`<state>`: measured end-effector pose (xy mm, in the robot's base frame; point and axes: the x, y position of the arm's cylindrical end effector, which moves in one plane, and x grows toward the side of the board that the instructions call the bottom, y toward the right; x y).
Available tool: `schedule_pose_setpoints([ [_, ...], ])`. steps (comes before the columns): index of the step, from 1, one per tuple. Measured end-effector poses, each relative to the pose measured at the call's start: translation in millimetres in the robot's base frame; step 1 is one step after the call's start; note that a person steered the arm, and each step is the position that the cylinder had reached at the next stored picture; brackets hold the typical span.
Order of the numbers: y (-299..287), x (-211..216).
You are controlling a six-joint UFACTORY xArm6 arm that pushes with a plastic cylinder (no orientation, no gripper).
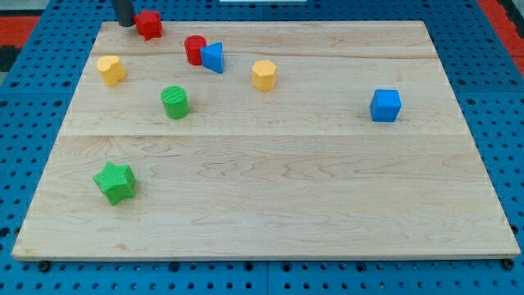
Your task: Nudge the green circle down a bit
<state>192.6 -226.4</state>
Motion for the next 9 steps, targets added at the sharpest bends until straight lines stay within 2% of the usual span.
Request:
schedule_pose_setpoints([
  [2,16,7],
  [4,1,43],
  [7,22,74],
  [8,29,101],
  [9,68,116],
])
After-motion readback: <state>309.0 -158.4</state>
